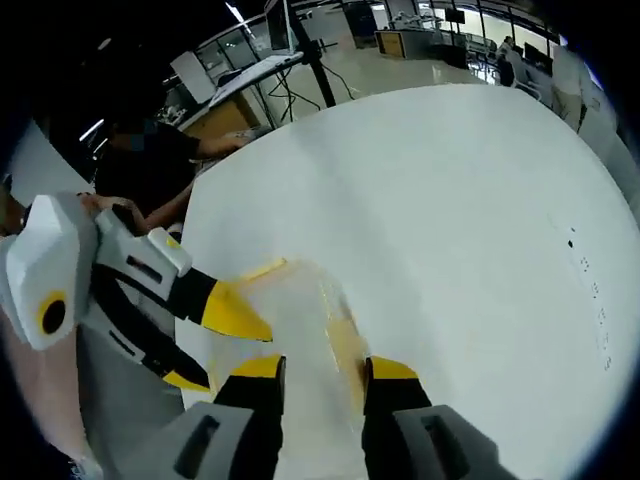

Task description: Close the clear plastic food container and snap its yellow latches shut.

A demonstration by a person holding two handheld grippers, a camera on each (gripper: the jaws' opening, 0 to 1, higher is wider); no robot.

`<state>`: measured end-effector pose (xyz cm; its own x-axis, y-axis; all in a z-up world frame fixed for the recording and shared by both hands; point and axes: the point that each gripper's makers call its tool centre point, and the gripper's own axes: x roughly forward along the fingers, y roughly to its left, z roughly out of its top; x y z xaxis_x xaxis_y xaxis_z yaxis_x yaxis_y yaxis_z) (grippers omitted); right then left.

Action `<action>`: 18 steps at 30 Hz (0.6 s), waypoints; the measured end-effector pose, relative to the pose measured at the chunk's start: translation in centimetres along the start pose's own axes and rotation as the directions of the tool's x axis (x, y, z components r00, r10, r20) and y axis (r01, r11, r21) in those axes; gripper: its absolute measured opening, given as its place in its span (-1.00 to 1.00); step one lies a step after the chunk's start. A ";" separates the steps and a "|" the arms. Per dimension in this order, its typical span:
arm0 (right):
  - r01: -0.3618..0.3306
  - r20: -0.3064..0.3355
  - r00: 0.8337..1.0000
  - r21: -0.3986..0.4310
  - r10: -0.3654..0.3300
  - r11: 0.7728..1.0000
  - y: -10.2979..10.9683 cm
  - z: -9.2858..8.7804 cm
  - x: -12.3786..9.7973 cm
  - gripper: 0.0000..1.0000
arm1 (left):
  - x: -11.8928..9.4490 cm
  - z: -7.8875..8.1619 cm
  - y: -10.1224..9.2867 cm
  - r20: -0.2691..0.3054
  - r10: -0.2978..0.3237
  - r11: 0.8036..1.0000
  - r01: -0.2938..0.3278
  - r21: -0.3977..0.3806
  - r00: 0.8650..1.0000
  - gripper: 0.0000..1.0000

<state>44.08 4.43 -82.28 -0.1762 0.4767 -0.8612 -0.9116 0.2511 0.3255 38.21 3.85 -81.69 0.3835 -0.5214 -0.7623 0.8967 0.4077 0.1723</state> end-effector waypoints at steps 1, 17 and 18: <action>-0.008 -0.009 1.000 0.002 0.008 1.000 0.0 0.0 0.0 -0.45 | 0.0 0.0 0.0 0.000 -0.001 1.000 0.001 0.001 1.000 -0.14; -0.085 -0.111 0.990 -0.024 0.082 0.996 0.0 -0.2 0.3 -0.45 | 0.2 0.1 0.0 -0.006 -0.002 1.000 0.002 0.017 1.000 -0.13; -0.089 -0.115 0.990 -0.024 0.086 0.996 0.1 -0.2 0.3 -0.45 | 0.2 0.1 0.0 -0.006 0.002 1.000 -0.001 0.016 1.000 -0.13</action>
<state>43.92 4.45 -82.61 -0.2953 0.3966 -0.8692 -0.9010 0.1871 0.3915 38.30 3.63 -81.81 0.3834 -0.5160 -0.7660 0.8997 0.3961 0.1835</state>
